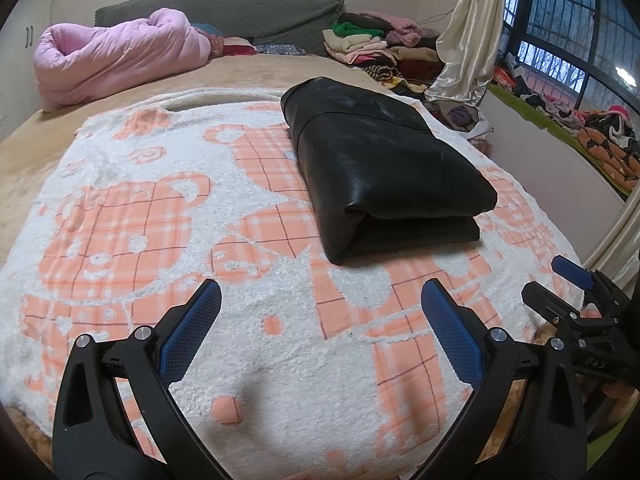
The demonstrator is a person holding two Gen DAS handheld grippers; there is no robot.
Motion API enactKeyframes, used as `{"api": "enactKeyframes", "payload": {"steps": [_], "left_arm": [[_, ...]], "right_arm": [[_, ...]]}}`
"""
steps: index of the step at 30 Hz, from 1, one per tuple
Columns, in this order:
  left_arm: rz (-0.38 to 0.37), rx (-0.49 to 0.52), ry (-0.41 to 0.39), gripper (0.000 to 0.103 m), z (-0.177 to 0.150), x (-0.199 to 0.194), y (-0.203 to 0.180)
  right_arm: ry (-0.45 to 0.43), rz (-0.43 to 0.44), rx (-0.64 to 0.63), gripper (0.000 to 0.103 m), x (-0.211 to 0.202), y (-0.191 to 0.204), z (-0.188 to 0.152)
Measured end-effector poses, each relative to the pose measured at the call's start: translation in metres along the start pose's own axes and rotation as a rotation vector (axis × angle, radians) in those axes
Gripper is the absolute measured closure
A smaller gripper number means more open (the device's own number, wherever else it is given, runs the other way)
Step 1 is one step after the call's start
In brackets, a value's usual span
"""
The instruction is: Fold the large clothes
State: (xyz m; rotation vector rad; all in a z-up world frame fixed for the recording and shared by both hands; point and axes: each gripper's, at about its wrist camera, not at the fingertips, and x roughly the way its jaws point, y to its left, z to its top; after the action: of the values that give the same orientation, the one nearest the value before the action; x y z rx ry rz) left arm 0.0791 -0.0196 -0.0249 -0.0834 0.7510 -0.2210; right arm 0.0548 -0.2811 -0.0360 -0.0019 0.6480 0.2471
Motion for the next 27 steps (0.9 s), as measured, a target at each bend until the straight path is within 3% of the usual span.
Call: {"api": "enactKeyframes", "payload": {"steps": [17, 27], "left_arm": [[0.054, 0.016, 0.025, 0.009, -0.002, 0.005, -0.003], [0.019, 0.002, 0.025, 0.009, -0.004, 0.005, 0.000]], "right_arm": [[-0.007, -0.014, 0.000, 0.004, -0.001, -0.001, 0.001], [-0.053, -0.057, 0.053, 0.004, -0.026, -0.015, 0.008]]}}
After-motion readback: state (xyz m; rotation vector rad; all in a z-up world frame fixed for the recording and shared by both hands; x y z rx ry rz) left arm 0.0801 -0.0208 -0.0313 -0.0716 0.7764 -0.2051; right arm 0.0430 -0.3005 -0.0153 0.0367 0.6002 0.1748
